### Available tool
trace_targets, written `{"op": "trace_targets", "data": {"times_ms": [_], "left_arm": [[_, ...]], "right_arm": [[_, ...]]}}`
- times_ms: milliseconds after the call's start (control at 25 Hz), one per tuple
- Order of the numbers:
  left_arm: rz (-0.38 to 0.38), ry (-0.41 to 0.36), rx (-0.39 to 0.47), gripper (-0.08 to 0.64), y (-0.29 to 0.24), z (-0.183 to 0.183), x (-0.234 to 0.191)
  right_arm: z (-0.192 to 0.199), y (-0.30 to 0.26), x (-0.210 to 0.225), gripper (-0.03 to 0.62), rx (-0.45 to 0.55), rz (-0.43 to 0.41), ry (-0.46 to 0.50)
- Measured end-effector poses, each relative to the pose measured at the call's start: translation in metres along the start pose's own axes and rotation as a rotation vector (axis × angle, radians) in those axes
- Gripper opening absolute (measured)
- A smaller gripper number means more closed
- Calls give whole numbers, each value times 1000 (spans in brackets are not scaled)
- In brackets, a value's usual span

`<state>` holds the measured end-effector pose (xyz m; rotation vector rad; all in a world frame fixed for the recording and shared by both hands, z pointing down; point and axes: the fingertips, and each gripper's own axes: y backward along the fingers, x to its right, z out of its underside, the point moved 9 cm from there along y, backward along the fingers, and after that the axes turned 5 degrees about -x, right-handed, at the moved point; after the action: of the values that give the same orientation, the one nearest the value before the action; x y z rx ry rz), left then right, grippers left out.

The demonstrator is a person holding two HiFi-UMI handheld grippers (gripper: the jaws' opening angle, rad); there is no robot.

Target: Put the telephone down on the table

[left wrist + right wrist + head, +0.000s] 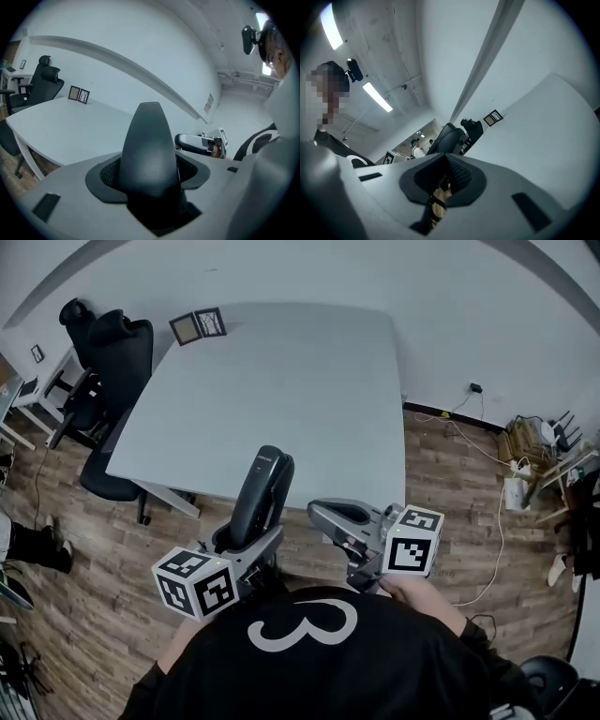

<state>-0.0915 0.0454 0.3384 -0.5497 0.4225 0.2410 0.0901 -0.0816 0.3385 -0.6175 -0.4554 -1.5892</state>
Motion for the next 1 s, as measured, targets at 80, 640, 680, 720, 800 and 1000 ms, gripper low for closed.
{"op": "trace_targets", "data": {"times_ms": [80, 640, 680, 720, 800, 1000], "left_arm": [[11, 6, -6, 293, -4, -9, -20], [10, 6, -21, 293, -2, -105, -173], [16, 2, -24, 293, -4, -110, -181], [24, -1, -28, 293, -6, -115, -188], [40, -7, -39, 293, -11, -123, -201], [78, -19, -78, 293, -27, -139, -224]], "right_arm": [[-8, -17, 9, 11, -1, 13, -4], [-65, -161, 62, 11, 41, 54, -50], [-67, -166, 64, 11, 46, 63, -52], [-68, -171, 66, 11, 51, 73, -54], [-71, -179, 72, 11, 61, 96, -61], [-75, -193, 87, 11, 83, 142, -88]]}}
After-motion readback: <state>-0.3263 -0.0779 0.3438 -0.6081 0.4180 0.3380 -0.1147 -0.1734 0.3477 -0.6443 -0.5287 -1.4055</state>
